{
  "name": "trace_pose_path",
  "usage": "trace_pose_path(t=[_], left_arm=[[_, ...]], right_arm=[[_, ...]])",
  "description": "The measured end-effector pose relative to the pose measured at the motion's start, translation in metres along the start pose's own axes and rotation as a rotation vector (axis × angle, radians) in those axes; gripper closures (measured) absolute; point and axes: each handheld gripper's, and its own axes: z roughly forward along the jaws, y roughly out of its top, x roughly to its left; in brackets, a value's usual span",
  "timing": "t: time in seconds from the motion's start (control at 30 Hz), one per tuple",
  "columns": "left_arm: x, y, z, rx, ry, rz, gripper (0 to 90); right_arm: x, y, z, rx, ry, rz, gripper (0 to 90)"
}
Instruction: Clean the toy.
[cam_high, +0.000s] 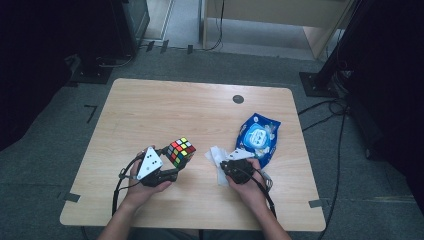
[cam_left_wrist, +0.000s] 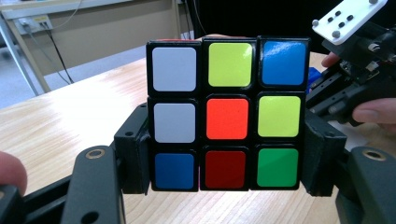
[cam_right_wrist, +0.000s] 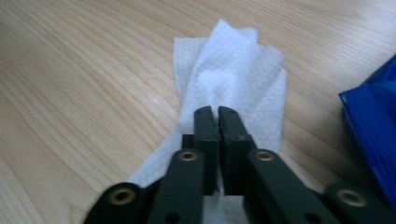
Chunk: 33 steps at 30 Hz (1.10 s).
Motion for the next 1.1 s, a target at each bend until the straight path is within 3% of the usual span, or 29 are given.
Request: trace_pose_path(t=[0.13,0.27,0.4,0.53,0.63,0.73,0.9,1.1], left_arm=[[-0.003,-0.002,0.003,0.013,-0.013,0.005,33.8],[-0.006,-0.005,0.009,0.041,-0.009,0.004,33.8],[-0.015,-0.007,0.015,0.060,-0.024,0.028,33.8],[-0.028,-0.007,0.021,0.067,-0.061,0.054,33.8],[-0.040,-0.005,0.023,0.065,-0.096,0.086,33.8],[-0.048,-0.002,0.022,0.045,-0.126,0.103,33.8],[-0.050,0.000,0.021,0.040,-0.136,0.105,33.8],[-0.047,0.001,0.017,0.024,-0.143,0.105,33.9]], right_arm=[[-0.001,0.002,-0.007,-0.032,0.022,0.029,90.0],[0.000,0.014,-0.033,-0.167,0.074,0.081,90.0],[0.011,0.030,-0.065,-0.332,0.188,0.085,90.0],[0.026,0.039,-0.082,-0.419,0.304,0.084,90.0],[0.036,0.041,-0.084,-0.441,0.343,0.064,90.0],[0.040,0.041,-0.080,-0.431,0.347,0.059,90.0],[0.035,0.037,-0.072,-0.417,0.376,0.108,89.9],[0.031,0.035,-0.068,-0.415,0.352,0.111,89.8]])
